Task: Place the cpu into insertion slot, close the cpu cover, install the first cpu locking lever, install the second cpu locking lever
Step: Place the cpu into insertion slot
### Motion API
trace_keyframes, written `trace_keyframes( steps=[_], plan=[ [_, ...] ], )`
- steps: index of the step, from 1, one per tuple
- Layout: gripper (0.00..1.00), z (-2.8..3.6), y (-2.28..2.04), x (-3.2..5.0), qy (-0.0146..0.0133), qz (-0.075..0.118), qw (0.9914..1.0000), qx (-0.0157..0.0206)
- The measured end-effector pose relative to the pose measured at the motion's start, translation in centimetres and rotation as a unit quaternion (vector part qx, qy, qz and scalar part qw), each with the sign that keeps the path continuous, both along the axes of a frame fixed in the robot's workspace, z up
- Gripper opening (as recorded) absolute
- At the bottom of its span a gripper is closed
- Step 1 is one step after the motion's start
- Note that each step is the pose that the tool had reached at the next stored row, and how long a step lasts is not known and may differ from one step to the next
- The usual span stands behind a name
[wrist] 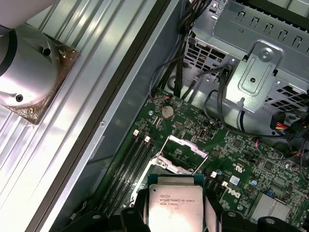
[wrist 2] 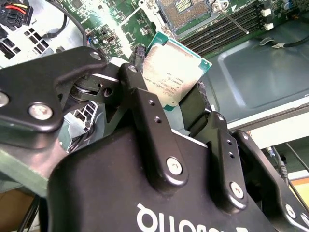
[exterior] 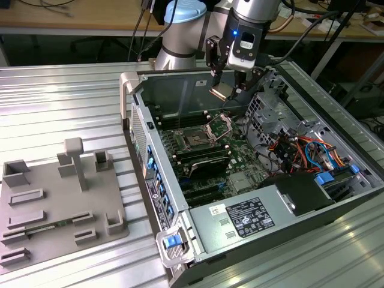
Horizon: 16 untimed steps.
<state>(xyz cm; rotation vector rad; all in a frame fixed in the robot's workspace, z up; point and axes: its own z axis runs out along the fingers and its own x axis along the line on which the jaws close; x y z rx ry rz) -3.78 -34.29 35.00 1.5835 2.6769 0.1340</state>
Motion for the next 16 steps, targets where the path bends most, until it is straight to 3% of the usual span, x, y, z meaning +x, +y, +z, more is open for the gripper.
trace_keyframes(
  steps=[11,16],
  plan=[
    [0.55,-0.01,0.0,0.0,0.0,-0.019,0.99981,0.0],
    [0.55,-0.02,0.0,-0.02,0.0,-0.041,0.99917,0.0]
  ],
)
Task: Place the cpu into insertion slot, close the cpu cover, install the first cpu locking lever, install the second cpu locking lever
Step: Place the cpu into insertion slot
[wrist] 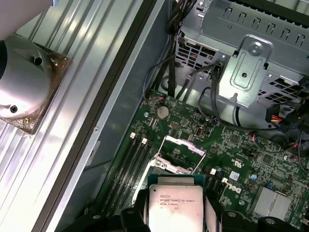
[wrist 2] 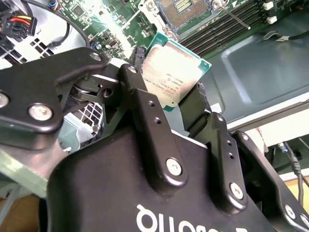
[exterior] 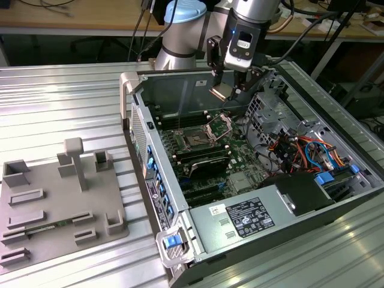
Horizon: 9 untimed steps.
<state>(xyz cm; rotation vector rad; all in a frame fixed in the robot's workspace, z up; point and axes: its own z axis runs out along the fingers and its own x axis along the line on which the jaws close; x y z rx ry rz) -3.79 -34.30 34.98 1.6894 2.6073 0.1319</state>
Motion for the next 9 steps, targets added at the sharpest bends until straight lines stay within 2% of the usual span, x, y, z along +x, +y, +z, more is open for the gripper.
trace_keyframes(
  steps=[5,9],
  plan=[
    [0.55,-0.04,0.0,-0.01,0.0,-0.023,0.99974,0.0],
    [0.55,-0.12,0.0,-0.01,0.0,-0.059,0.99823,0.0]
  ],
)
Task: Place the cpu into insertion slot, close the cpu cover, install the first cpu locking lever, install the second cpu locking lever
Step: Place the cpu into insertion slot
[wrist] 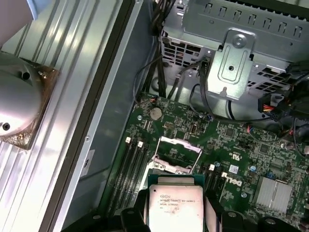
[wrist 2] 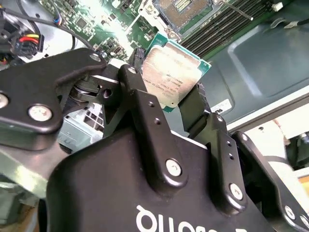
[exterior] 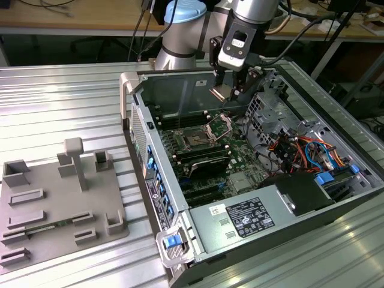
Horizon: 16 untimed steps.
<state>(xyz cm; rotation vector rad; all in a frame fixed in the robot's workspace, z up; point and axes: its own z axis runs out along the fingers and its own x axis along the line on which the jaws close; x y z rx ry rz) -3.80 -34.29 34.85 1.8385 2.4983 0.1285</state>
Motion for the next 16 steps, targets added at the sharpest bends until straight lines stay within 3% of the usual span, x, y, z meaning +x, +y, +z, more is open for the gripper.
trace_keyframes(
  steps=[2,8,11,14,15,16],
  plan=[
    [0.55,-0.06,0.0,0.0,0.0,-0.028,0.99961,0.0],
    [0.55,-0.15,0.0,-0.01,0.0001,-0.069,0.99759,0.0],
    [0.55,-0.16,0.0,-0.09,0.0,-0.081,0.99669,0.0],
    [0.55,-0.17,0.0,-0.16,0.0004,-0.083,0.99653,-0.0001],
    [0.55,-0.19,0.01,-0.16,0.0074,-0.084,0.99648,-0.0004],
    [0.55,-0.19,0.0,-0.16,0.0176,-0.084,0.99632,-0.0013]
  ],
)
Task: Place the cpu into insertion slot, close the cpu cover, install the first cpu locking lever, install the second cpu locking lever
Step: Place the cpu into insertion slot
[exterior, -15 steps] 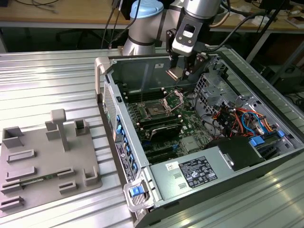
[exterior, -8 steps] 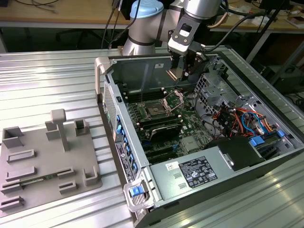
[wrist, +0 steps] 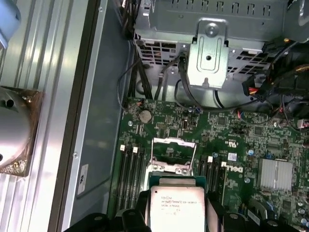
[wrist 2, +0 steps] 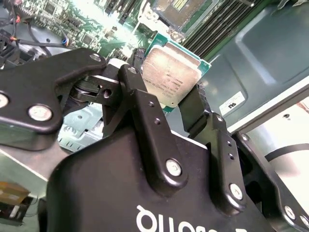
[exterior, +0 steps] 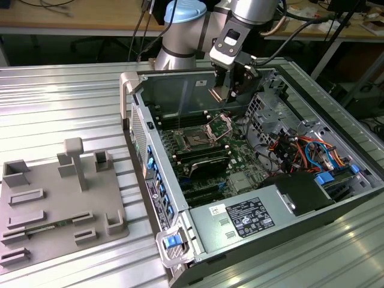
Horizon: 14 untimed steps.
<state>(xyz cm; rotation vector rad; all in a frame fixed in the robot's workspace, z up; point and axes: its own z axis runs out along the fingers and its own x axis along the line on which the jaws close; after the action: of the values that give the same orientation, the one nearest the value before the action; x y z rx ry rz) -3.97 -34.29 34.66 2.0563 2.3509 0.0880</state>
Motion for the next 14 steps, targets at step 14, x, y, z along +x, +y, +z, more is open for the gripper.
trace_keyframes(
  steps=[14],
  plan=[
    [0.55,-1.14,-0.01,0.0,0.0138,-0.019,0.99972,-0.0004]
  ],
)
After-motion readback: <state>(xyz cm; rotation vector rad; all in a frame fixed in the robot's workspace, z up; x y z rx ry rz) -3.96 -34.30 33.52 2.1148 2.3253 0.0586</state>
